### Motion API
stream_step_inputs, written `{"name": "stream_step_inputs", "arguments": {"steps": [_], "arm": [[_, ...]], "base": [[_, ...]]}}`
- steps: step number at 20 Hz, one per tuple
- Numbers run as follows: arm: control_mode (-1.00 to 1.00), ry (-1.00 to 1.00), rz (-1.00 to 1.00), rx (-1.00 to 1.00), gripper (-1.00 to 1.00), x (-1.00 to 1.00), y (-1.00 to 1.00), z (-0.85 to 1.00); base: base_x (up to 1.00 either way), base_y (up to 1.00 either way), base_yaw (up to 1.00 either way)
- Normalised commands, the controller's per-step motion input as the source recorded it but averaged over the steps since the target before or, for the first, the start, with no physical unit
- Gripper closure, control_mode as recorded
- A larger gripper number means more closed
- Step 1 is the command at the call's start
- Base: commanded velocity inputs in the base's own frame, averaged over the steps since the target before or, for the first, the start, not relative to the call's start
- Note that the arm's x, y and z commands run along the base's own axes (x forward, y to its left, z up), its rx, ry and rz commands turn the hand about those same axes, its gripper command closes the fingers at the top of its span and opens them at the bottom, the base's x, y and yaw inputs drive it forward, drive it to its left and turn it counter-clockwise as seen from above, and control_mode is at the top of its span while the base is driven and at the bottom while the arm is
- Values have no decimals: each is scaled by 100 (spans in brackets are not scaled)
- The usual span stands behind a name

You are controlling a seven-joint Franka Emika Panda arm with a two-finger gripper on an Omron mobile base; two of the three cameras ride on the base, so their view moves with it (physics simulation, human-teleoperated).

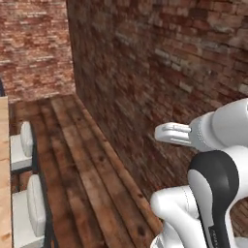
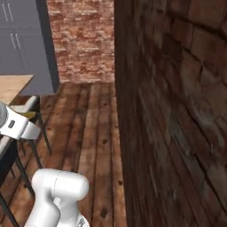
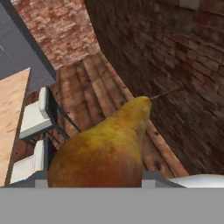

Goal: Place the cold items (corn and pear) from the fridge in one tupperware on the dining counter. Place the warm items (kebab skewer and hot dog) in the stove area in another tupperware.

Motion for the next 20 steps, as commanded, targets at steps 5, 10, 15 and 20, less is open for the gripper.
{"name": "stream_step_inputs", "arguments": {"steps": [5, 10, 15, 20], "arm": [[100, 0, 0, 0, 100, 0, 0, 0], [100, 0, 0, 0, 100, 0, 0, 0], [100, 0, 0, 0, 100, 0, 0, 0], [100, 0, 0, 0, 100, 0, 0, 0]], "base": [[99, -87, 36], [100, -57, 76], [100, -64, 76], [99, -82, 55]]}}
